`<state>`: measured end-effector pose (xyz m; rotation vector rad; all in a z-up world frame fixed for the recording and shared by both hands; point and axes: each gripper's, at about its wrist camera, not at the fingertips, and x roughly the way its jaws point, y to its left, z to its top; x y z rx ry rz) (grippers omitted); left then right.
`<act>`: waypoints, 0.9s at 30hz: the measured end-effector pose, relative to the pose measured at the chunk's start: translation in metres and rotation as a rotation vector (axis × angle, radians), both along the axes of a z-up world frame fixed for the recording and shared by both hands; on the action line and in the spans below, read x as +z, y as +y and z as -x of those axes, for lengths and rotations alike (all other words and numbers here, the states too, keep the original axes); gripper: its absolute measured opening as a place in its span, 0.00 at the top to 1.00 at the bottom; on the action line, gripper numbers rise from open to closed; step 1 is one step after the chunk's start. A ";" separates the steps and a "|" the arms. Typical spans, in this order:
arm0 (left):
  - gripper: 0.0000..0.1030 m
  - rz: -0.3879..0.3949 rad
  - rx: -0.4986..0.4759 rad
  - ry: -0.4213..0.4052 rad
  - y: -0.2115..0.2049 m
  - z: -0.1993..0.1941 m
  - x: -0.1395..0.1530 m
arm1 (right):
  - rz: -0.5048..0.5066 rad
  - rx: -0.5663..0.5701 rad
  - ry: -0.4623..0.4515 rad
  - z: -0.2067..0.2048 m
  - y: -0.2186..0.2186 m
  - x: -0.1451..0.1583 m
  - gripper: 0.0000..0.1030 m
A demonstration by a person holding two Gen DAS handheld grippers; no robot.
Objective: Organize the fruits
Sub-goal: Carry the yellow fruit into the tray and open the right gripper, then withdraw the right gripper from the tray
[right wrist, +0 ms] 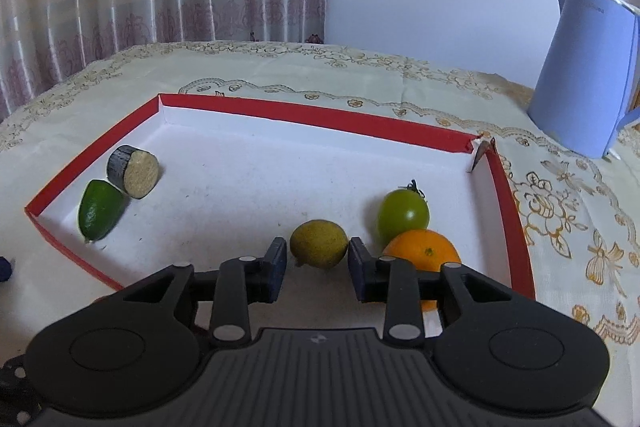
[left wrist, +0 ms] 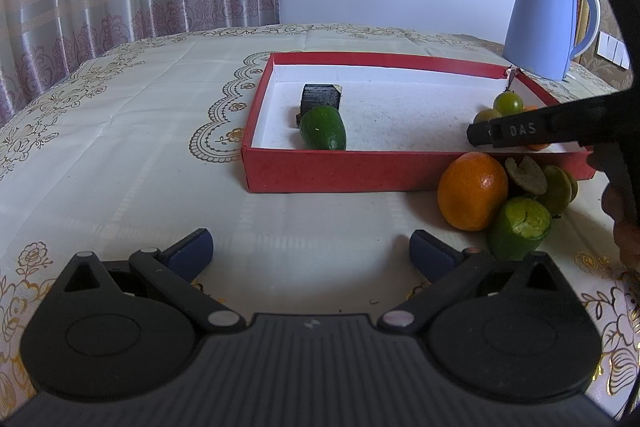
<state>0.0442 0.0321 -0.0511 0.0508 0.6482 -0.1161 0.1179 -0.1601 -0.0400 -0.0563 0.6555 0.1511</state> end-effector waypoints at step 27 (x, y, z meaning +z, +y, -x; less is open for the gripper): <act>0.00 0.000 0.000 0.000 0.000 0.000 0.000 | -0.063 -0.281 -0.094 0.112 -0.088 -0.008 0.22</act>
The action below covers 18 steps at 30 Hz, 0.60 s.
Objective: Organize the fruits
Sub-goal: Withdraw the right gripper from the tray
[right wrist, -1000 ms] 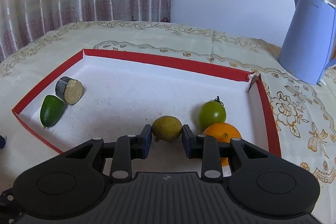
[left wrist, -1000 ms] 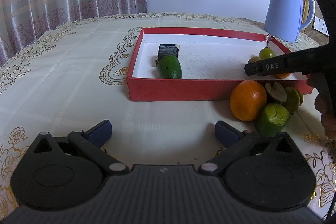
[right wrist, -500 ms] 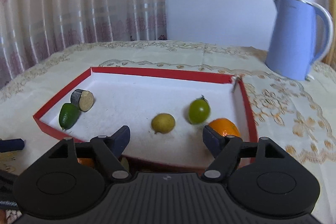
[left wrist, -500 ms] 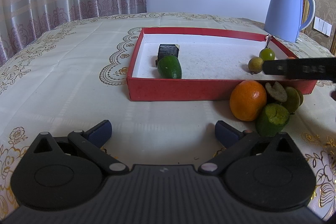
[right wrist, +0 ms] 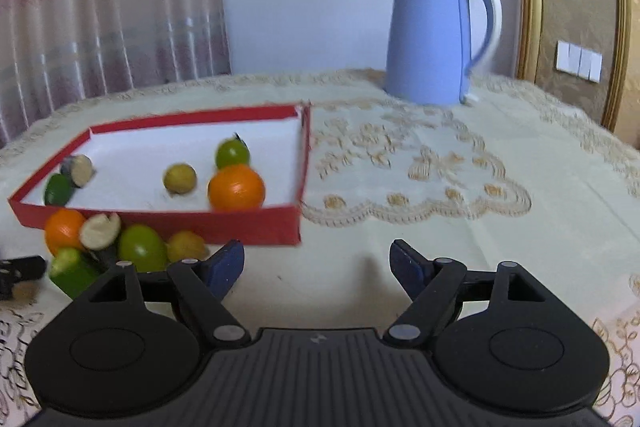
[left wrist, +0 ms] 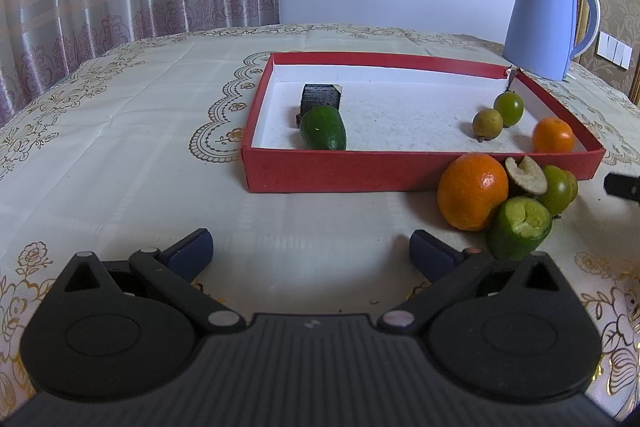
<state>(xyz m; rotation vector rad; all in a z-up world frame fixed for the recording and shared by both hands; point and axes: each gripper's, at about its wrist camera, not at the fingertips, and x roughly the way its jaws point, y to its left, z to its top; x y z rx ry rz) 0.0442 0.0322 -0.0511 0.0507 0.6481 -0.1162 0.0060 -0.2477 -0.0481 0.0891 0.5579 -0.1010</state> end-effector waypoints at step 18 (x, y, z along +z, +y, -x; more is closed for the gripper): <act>0.00 0.045 -0.082 -0.040 -0.003 0.013 0.005 | 0.018 0.020 0.103 -0.014 0.005 -0.013 0.00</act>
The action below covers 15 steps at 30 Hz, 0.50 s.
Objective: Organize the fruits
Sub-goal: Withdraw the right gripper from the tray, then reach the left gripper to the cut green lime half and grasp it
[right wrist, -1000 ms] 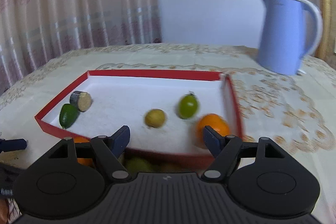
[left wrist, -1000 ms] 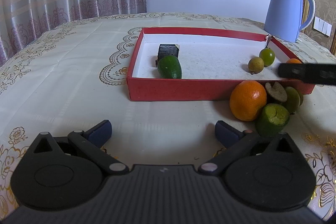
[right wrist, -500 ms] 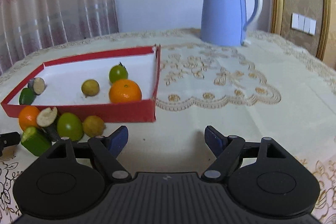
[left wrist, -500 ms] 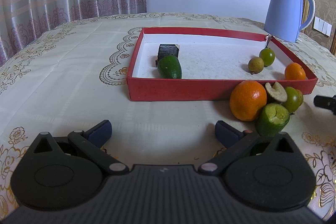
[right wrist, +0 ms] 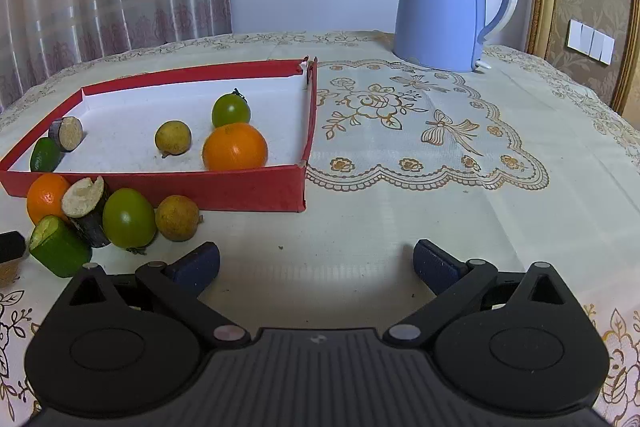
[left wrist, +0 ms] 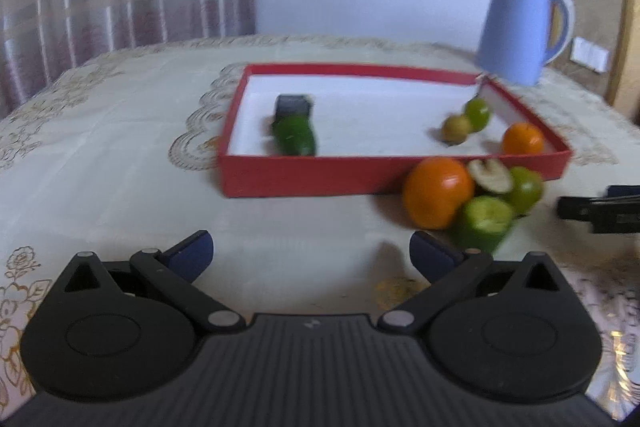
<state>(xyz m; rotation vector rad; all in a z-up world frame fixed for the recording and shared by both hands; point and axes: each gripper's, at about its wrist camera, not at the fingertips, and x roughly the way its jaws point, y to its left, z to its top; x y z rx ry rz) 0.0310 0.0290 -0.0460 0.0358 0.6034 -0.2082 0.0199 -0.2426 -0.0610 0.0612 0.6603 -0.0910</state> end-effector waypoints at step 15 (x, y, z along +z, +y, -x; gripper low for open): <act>0.00 0.122 -0.095 0.053 -0.044 0.005 0.008 | 0.000 0.000 0.000 0.000 0.000 0.000 0.00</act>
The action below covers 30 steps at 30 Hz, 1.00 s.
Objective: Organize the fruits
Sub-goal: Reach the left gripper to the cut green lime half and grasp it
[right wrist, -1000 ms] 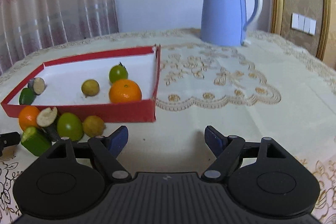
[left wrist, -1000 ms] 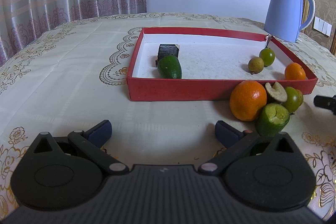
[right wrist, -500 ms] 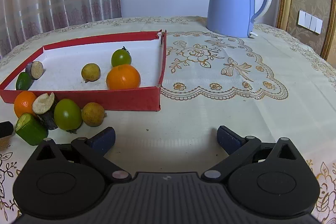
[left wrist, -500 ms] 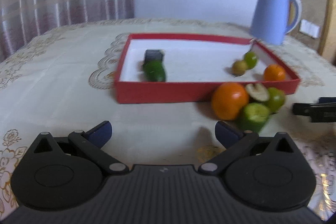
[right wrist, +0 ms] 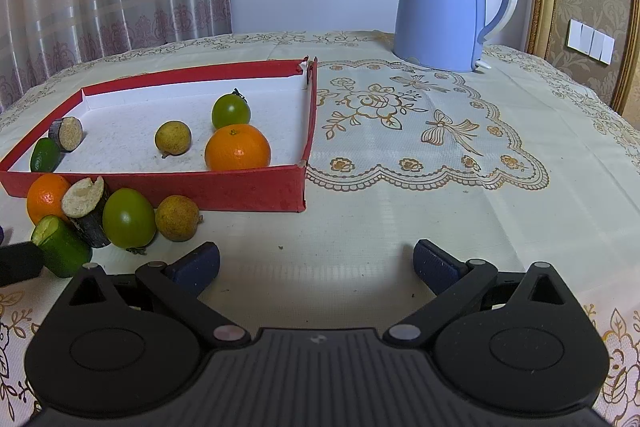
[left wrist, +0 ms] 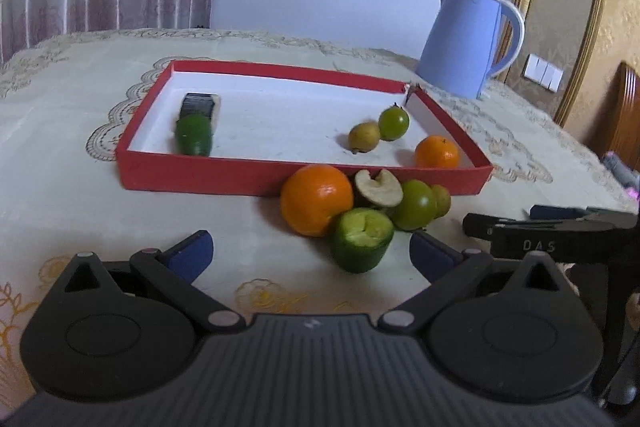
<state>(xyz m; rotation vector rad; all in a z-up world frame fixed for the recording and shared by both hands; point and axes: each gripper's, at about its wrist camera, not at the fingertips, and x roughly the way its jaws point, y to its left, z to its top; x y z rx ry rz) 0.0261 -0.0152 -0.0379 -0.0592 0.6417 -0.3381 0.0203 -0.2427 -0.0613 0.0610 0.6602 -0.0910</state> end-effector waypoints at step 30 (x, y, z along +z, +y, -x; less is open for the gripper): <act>0.72 -0.078 0.011 -0.023 -0.038 0.008 -0.006 | -0.018 0.001 -0.007 0.001 -0.002 0.002 0.00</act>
